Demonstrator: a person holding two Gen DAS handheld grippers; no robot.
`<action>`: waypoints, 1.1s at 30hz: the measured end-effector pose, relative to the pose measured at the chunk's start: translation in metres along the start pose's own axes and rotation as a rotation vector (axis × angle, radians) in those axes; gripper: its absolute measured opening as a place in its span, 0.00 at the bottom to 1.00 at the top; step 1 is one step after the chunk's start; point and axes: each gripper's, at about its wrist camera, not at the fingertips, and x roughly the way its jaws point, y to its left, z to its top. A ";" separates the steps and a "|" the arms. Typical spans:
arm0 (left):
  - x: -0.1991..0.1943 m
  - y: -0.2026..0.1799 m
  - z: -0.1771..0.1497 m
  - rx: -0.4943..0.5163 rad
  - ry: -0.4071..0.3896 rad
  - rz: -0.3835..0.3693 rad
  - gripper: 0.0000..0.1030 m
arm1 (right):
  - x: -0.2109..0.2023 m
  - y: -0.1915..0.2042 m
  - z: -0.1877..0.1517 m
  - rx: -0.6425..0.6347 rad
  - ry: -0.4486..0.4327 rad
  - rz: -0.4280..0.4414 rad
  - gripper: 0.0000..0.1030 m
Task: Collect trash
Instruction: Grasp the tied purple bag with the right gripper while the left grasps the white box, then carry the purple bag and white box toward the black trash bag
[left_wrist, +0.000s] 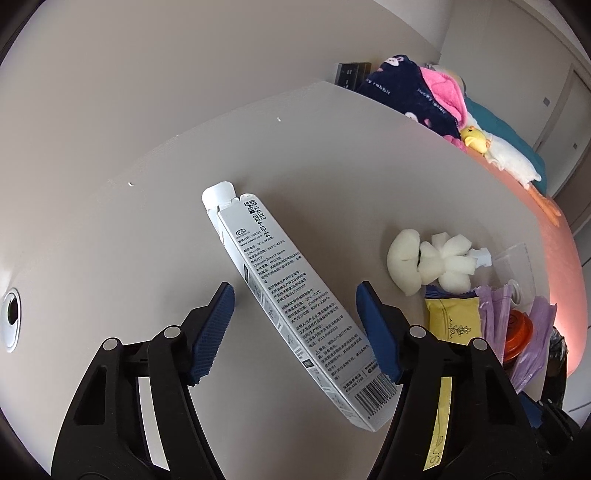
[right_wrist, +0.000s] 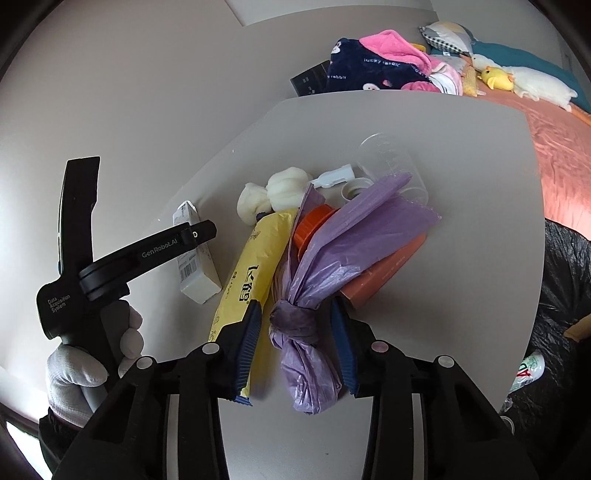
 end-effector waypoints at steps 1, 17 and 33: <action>0.000 0.001 0.000 0.003 0.000 0.016 0.64 | 0.002 0.002 0.001 -0.008 0.001 -0.005 0.39; -0.013 0.021 0.006 -0.077 -0.064 -0.024 0.27 | -0.021 0.004 0.003 -0.014 -0.083 0.060 0.18; -0.074 -0.016 0.008 -0.003 -0.194 -0.160 0.27 | -0.071 -0.016 0.013 0.042 -0.207 0.035 0.18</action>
